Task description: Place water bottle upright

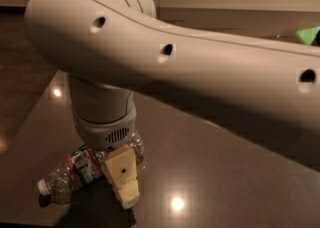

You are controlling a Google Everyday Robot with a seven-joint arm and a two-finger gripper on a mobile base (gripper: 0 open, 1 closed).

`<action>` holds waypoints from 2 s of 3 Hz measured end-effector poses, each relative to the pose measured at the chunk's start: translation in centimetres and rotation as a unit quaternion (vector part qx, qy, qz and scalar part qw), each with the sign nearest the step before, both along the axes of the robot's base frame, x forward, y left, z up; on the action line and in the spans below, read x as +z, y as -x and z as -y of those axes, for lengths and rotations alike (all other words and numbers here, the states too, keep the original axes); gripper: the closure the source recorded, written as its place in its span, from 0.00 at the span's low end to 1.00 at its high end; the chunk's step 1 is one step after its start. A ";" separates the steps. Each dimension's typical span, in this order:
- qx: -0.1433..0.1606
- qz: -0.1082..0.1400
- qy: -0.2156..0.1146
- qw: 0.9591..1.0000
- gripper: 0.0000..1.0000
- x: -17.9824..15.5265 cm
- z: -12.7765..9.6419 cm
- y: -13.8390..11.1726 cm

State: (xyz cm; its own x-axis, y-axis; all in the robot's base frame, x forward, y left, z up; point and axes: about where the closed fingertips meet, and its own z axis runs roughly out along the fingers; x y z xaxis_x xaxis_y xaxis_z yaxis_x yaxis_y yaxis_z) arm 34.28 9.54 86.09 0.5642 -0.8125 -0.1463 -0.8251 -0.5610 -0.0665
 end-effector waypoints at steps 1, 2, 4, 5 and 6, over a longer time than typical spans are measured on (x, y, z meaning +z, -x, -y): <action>-0.002 -0.003 0.001 1.000 0.00 -0.7 -1.3 0.2; -0.006 -0.007 0.006 1.000 0.14 -1.5 -2.0 0.0; -0.022 -0.010 0.004 1.000 0.62 -1.2 -1.8 -0.9; -0.037 -0.022 -0.013 0.999 0.85 0.2 -1.0 -2.1; -0.064 -0.044 -0.042 0.996 1.00 2.3 0.8 -4.3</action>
Offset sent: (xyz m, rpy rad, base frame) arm 0.0038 0.0268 -0.0290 -0.0329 0.0362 -0.0250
